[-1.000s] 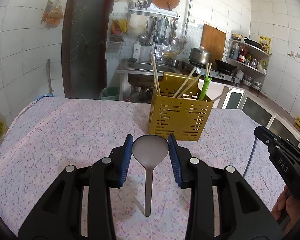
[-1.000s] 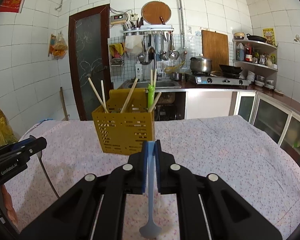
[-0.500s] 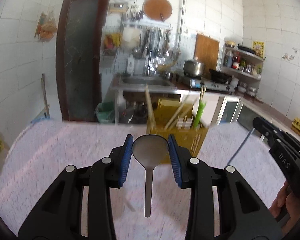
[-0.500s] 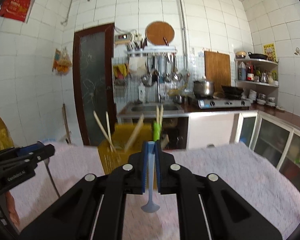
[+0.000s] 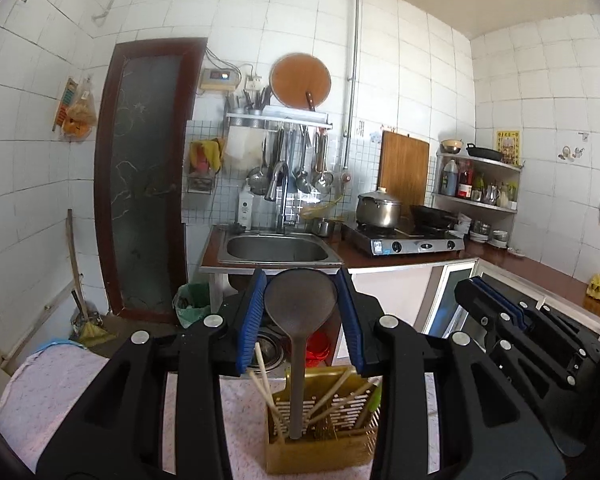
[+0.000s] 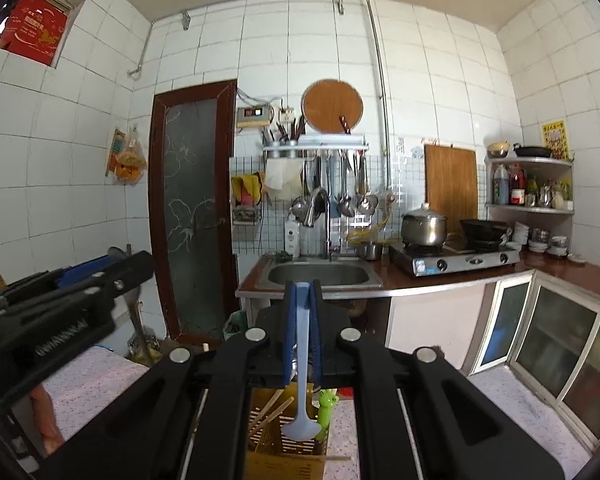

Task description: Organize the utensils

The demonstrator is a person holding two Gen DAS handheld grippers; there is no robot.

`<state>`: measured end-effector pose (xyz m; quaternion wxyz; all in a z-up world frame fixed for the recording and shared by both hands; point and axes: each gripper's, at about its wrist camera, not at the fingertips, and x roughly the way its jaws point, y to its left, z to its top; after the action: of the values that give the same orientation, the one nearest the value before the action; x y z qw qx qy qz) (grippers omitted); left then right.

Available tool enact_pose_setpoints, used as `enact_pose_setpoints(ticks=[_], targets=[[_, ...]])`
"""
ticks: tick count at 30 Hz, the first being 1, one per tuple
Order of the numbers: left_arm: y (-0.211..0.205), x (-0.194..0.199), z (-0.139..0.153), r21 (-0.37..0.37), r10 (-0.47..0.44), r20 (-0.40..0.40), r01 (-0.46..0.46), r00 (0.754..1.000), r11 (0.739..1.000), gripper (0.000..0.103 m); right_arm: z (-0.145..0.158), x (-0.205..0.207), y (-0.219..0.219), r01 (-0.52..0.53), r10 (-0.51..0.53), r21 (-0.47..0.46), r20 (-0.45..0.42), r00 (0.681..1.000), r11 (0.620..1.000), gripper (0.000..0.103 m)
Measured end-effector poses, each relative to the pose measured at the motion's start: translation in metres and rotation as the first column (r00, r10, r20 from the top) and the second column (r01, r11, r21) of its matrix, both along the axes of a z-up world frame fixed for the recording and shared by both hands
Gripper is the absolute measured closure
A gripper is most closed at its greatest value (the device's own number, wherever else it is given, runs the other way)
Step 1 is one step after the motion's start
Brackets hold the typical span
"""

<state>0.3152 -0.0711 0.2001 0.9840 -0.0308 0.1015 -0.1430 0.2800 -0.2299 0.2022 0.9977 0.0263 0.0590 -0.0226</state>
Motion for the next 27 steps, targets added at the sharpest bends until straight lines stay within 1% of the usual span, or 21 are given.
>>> enact_pose_setpoints(ticks=[2,3,4,8,12,14,16,18,19,20,21,22,23,24,25,26,27], targets=[[-0.003,0.016,-0.01,-0.012,0.0,-0.019,0.0,1.0,1.0,0.068,-0.01,0.012,-0.003,-0.003,0.004,0.008,-0.02,1.0,1.0,0.096],[-0.007,0.027,-0.019,-0.026,-0.016,-0.051,0.015,0.999,1.0,0.068,-0.016,0.017,-0.005,-0.004,0.005,0.009,-0.03,1.0,1.0,0.096],[-0.01,0.033,-0.025,-0.028,-0.021,-0.065,0.019,0.998,0.999,0.068,-0.022,0.022,-0.005,-0.007,0.007,0.01,-0.043,0.999,1.0,0.096],[-0.018,0.055,-0.058,-0.002,-0.008,-0.104,0.008,0.995,1.0,0.068,-0.051,0.042,-0.011,-0.014,0.016,0.02,-0.106,0.994,1.0,0.096],[-0.012,0.068,-0.083,-0.03,-0.002,-0.168,-0.003,0.986,1.0,0.068,-0.075,0.053,-0.015,-0.025,0.029,0.027,-0.161,0.987,0.999,0.096],[-0.007,0.067,-0.09,-0.017,0.027,-0.171,-0.03,0.985,0.999,0.068,-0.083,0.054,-0.017,-0.026,0.031,0.031,-0.181,0.983,0.999,0.095],[-0.001,0.065,-0.094,-0.006,0.03,-0.185,-0.032,0.982,0.999,0.059,-0.09,0.053,-0.019,-0.014,0.021,0.033,-0.205,0.978,0.999,0.095],[0.009,0.057,-0.092,-0.012,0.039,-0.195,-0.042,0.98,0.999,0.04,-0.091,0.051,-0.022,-0.005,0.012,0.029,-0.23,0.973,1.0,0.093],[0.014,0.05,-0.09,-0.018,0.049,-0.193,-0.053,0.98,0.998,0.037,-0.089,0.047,-0.023,-0.002,0.009,0.03,-0.237,0.971,1.0,0.084],[0.021,0.04,-0.088,-0.017,0.055,-0.192,-0.059,0.98,0.998,0.032,-0.088,0.042,-0.024,-0.001,0.009,0.033,-0.238,0.971,0.999,0.065],[0.026,0.031,-0.085,-0.012,0.062,-0.193,-0.066,0.979,0.998,0.026,-0.084,0.033,-0.026,0.001,0.008,0.039,-0.23,0.973,0.999,0.057],[0.032,0.023,-0.082,-0.006,0.069,-0.193,-0.072,0.979,0.997,0.022,-0.08,0.022,-0.028,0.005,0.005,0.045,-0.218,0.976,0.999,0.049],[0.035,0.015,-0.08,-0.002,0.073,-0.19,-0.075,0.979,0.997,0.016,-0.076,0.014,-0.028,0.007,0.003,0.045,-0.214,0.977,0.999,0.047],[0.043,-0.001,-0.077,-0.001,0.081,-0.18,-0.083,0.98,0.997,0.012,-0.072,0.003,-0.029,0.007,0.003,0.044,-0.217,0.976,0.999,0.045],[0.047,-0.013,-0.076,0.003,0.087,-0.176,-0.088,0.981,0.996,0.011,-0.071,-0.005,-0.029,0.004,0.006,0.044,-0.217,0.976,0.999,0.039],[0.05,-0.027,-0.074,0.014,0.093,-0.172,-0.091,0.981,0.996,0.008,-0.069,-0.018,-0.029,0.002,0.007,0.043,-0.213,0.977,0.999,0.029],[0.055,-0.041,-0.074,0.023,0.099,-0.163,-0.097,0.982,0.995,0.005,-0.068,-0.033,-0.028,0.002,0.005,0.037,-0.205,0.979,0.999,0.025]])
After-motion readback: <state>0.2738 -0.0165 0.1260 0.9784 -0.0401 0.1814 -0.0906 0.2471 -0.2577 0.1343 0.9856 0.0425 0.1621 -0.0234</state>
